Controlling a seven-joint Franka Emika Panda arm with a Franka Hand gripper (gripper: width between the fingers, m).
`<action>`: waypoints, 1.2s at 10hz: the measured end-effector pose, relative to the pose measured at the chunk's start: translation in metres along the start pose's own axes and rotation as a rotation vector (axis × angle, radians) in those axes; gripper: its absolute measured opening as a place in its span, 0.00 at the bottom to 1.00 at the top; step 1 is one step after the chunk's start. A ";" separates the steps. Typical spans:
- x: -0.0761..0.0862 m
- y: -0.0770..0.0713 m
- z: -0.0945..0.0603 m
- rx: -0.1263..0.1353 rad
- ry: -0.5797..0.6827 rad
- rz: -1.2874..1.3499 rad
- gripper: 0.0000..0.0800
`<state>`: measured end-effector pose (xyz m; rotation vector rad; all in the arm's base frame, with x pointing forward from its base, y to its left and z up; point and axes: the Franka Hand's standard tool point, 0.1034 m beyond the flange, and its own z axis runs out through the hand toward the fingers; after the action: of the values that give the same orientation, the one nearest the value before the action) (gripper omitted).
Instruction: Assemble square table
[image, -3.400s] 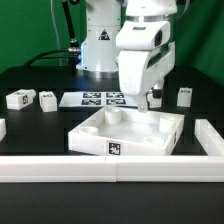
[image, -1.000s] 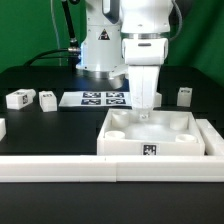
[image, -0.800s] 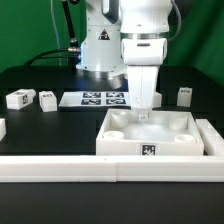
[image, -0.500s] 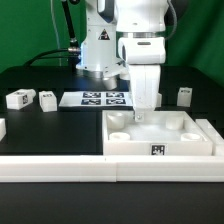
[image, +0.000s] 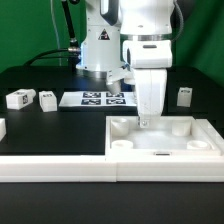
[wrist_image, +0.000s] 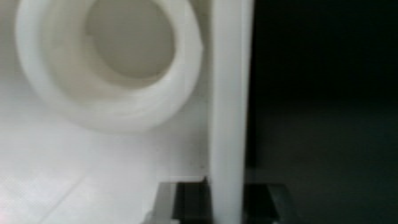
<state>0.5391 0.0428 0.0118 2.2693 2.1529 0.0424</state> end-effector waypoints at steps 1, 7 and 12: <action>-0.001 0.000 0.000 0.021 -0.006 0.005 0.07; -0.002 0.000 0.000 0.030 -0.009 0.007 0.70; -0.003 0.000 0.000 0.030 -0.009 0.009 0.81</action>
Offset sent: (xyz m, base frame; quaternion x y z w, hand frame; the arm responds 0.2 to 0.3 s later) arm 0.0000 0.0000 0.0000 0.0000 0.0000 0.0000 1.0000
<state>0.5394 0.0403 0.0115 2.2898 2.1539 -0.0002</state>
